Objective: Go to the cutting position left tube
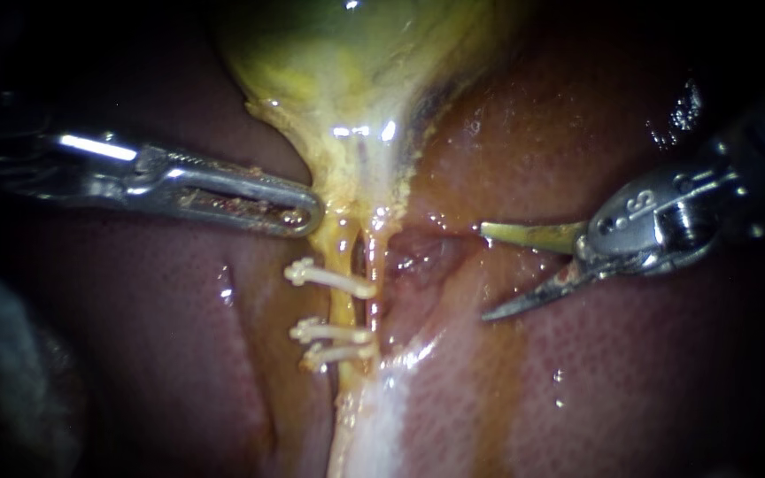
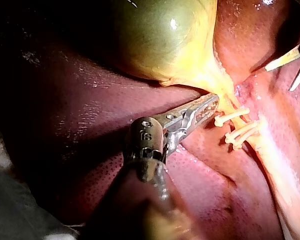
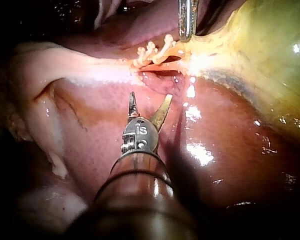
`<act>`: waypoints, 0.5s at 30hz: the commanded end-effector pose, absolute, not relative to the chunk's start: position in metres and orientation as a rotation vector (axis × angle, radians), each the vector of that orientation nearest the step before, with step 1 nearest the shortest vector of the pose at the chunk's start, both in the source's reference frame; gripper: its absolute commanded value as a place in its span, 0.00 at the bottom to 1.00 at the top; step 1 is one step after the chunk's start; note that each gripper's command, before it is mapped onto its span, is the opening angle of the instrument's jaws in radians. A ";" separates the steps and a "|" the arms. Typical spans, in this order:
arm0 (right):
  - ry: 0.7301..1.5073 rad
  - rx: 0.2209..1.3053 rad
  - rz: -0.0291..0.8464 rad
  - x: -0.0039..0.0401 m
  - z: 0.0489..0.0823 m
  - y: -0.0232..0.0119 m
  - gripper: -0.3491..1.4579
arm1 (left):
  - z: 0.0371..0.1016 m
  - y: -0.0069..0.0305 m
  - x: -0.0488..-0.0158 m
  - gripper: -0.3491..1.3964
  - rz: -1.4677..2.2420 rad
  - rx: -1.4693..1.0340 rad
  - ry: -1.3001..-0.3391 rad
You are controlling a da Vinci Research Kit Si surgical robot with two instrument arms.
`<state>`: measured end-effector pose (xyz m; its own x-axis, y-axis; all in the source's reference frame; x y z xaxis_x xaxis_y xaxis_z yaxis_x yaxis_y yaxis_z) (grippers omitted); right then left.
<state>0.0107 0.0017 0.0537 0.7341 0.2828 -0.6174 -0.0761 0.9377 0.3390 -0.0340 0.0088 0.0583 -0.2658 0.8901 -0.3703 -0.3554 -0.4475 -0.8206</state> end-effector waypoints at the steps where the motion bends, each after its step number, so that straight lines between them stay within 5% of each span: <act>1: 0.722 0.303 0.201 0.0107 0.0537 0.0017 0.99 | 0.0576 0.0091 -0.0337 0.00 1.831 -1.080 -0.780; 15: 0.749 0.356 0.192 0.0126 0.0533 0.0013 0.99 | 0.0518 0.0104 -0.0306 0.00 1.809 -1.079 -0.777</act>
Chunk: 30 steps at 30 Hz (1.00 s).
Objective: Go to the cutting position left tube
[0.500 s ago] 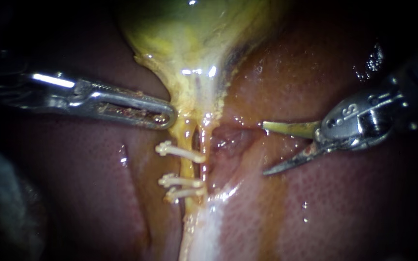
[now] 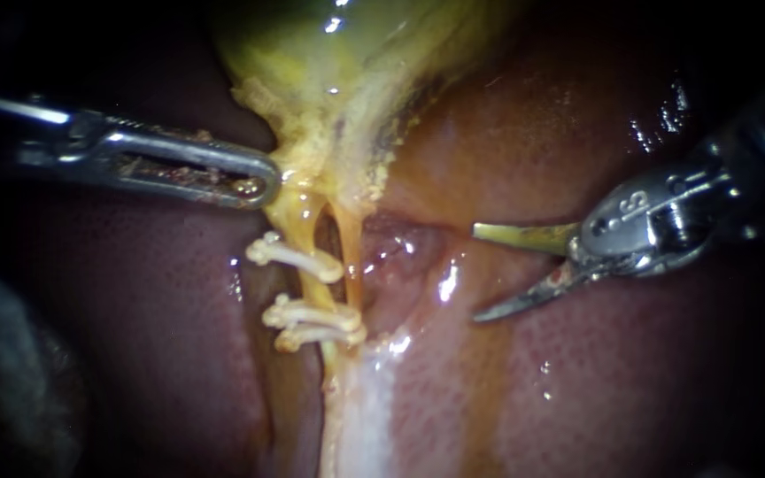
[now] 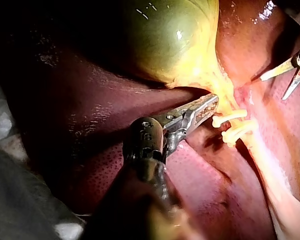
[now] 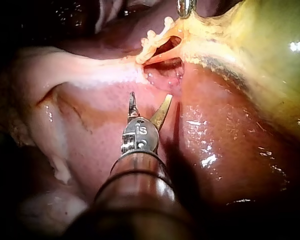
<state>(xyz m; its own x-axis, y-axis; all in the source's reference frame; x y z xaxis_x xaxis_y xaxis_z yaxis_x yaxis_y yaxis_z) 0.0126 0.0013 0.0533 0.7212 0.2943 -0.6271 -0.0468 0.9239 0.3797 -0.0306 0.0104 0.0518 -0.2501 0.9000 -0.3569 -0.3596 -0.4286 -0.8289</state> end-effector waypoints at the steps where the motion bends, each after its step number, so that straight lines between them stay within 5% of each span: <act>1: 0.780 0.366 0.192 0.0131 0.0532 0.0011 0.99 | 0.0518 0.0104 -0.0306 0.00 1.809 -1.079 -0.777; 14: 0.898 0.511 0.270 0.0197 0.0530 -0.0010 0.99 | 0.0517 0.0103 -0.0309 0.00 1.808 -1.078 -0.774; 30: 0.885 0.580 0.293 0.0209 0.0564 -0.0024 0.99 | 0.0517 0.0102 -0.0309 0.00 1.808 -1.078 -0.773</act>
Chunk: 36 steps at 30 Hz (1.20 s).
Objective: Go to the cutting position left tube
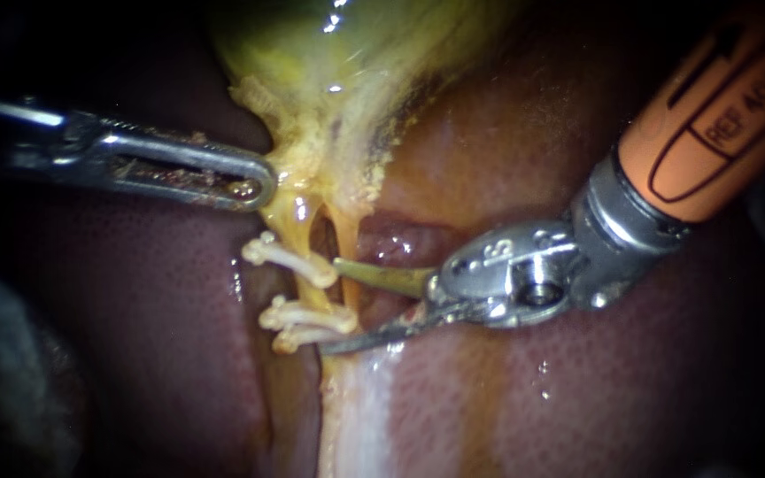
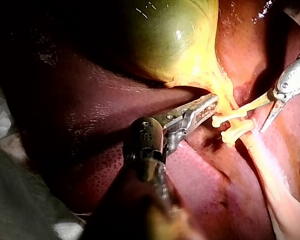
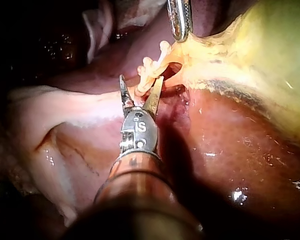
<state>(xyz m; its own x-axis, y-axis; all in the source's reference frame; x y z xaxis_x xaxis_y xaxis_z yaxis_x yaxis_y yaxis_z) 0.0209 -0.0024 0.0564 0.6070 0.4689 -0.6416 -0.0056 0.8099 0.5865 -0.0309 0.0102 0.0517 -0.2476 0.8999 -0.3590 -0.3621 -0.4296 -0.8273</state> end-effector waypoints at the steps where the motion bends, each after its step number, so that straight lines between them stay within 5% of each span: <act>1: 0.885 0.582 0.288 0.0210 0.0566 -0.0024 0.99 | 0.0517 0.0102 -0.0309 0.00 1.808 -1.078 -0.773; 14: 0.902 0.618 0.236 0.0218 0.0600 -0.0020 0.99 | 0.0516 0.0101 -0.0309 0.00 1.808 -1.078 -0.773; 26: 1.036 0.729 0.124 0.0242 0.0609 -0.0022 0.91 | 0.0516 0.0100 -0.0310 0.00 1.808 -1.078 -0.772; 36: 1.083 0.799 0.326 0.0279 0.0606 -0.0030 0.94 | 0.0516 0.0100 -0.0311 0.00 1.808 -1.078 -0.771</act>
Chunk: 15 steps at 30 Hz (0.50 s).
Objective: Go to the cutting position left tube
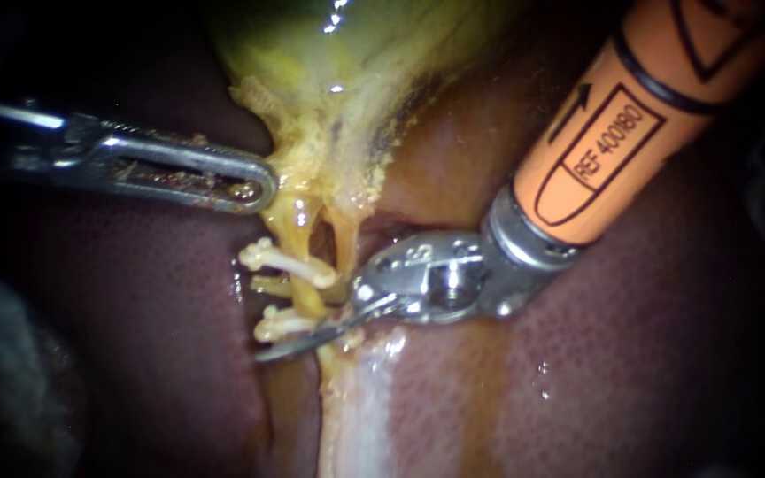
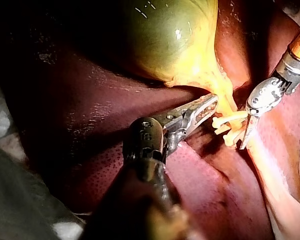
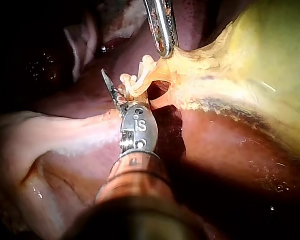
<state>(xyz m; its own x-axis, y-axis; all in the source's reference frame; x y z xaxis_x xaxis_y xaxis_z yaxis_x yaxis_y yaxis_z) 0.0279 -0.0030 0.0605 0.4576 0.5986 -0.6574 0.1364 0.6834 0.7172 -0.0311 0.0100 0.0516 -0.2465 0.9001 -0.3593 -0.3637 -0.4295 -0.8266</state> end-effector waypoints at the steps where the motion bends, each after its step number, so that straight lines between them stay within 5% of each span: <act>1: 1.081 0.803 0.340 0.0282 0.0606 -0.0030 0.95 | 0.0516 0.0100 -0.0311 0.00 1.808 -1.078 -0.771; 5: 1.088 0.835 0.415 0.0290 0.0605 -0.0029 0.96 | 0.0516 0.0100 -0.0312 0.00 1.807 -1.078 -0.770; 15: 1.114 0.858 0.441 0.0297 0.0594 -0.0030 0.97 | 0.0516 0.0100 -0.0312 0.00 1.807 -1.077 -0.770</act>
